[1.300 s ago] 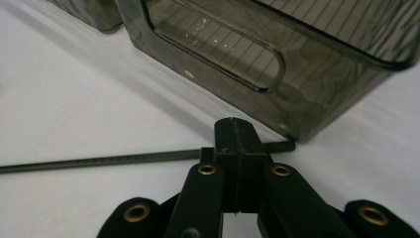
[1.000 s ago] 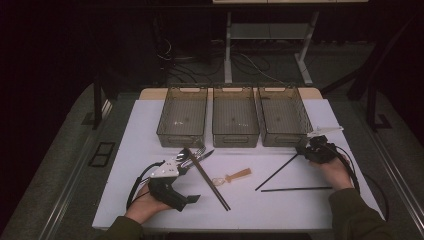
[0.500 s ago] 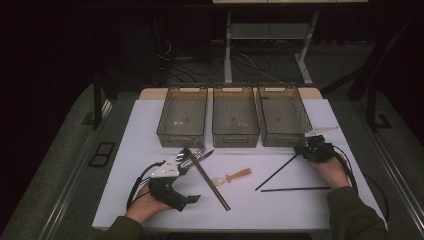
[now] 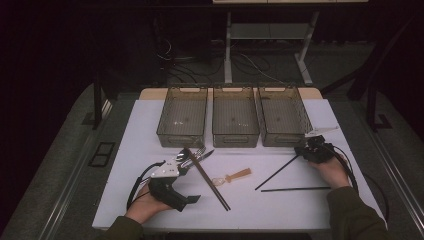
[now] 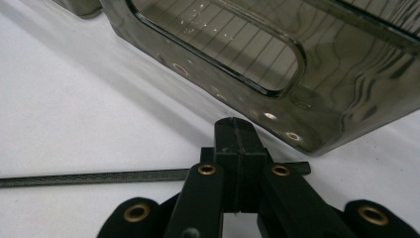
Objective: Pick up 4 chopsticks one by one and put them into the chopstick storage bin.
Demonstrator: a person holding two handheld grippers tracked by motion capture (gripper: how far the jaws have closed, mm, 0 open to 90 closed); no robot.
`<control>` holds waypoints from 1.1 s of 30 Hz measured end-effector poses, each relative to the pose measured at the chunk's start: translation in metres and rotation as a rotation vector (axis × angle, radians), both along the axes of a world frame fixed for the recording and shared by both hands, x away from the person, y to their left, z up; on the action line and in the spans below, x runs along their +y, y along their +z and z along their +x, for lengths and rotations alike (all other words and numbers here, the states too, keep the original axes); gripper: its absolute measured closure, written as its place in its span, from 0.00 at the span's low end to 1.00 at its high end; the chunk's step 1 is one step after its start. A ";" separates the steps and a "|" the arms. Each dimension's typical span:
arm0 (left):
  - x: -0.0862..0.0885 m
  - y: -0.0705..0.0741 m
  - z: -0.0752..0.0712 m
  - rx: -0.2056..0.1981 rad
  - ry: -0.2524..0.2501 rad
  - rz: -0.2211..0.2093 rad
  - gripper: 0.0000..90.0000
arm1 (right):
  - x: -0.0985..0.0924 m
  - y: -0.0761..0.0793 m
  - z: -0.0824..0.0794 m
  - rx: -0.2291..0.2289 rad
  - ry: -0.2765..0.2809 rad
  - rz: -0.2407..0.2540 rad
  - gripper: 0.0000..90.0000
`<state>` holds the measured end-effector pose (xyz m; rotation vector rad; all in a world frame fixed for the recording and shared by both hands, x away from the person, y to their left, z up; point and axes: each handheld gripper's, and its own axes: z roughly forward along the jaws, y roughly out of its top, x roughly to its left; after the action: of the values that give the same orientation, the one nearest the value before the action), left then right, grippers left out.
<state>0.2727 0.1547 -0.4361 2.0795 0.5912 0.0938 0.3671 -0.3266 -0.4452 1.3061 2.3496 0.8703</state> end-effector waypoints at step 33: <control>0.000 0.000 0.000 0.002 -0.001 0.000 0.00 | -0.027 0.002 -0.020 0.014 -0.041 -0.041 1.00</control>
<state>0.2726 0.1547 -0.4361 2.0805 0.5912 0.0908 0.3473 -0.3531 -0.4436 1.3431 2.3301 0.7990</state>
